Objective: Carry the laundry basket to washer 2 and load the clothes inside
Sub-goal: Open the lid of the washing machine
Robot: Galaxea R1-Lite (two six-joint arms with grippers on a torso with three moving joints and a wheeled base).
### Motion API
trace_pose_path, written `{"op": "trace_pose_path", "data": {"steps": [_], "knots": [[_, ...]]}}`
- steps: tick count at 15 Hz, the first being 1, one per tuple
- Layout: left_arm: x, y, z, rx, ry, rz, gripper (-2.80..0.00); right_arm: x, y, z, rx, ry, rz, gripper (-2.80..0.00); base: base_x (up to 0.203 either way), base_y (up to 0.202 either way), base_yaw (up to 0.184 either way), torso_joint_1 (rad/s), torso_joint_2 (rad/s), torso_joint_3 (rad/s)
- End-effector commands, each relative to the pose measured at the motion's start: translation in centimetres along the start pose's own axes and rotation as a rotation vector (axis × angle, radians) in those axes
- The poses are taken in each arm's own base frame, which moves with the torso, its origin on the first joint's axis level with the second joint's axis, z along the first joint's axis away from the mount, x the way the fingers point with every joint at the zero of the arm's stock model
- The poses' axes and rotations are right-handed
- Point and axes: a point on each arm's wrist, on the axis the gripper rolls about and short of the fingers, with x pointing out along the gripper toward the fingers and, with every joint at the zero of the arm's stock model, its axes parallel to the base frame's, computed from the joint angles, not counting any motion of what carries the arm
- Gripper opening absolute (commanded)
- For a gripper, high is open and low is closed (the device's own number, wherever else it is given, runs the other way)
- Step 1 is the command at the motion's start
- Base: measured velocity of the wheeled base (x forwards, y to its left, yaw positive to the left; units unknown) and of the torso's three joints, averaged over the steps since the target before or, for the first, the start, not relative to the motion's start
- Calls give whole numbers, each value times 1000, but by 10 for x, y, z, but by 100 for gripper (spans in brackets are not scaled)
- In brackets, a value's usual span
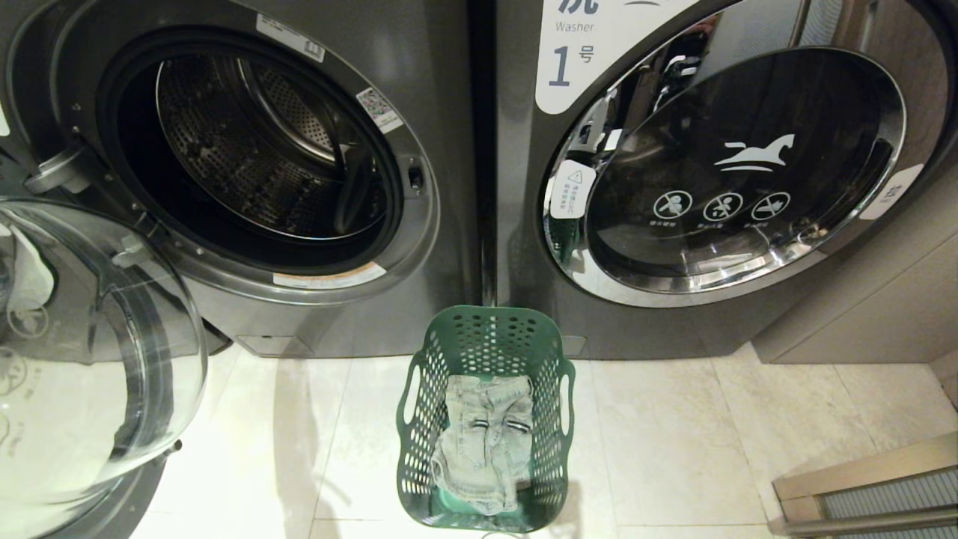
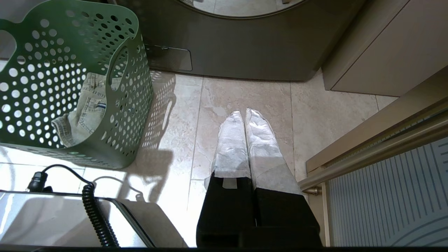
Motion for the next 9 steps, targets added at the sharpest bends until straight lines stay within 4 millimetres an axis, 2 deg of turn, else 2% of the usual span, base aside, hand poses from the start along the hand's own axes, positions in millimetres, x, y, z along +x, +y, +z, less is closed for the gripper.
{"op": "trace_pose_path", "data": {"steps": [1, 3, 9], "knots": [[7, 2, -3, 10, 13, 38, -280, 0, 0, 0, -2, -1, 1, -280, 0, 0, 0, 0, 0, 0], [12, 11, -4, 35, 20, 108, -280, 0, 0, 0, -2, 1, 1, -280, 0, 0, 0, 0, 0, 0], [53, 50, -14, 54, 64, 298, -280, 0, 0, 0, -1, -1, 1, -280, 0, 0, 0, 0, 0, 0]]}}
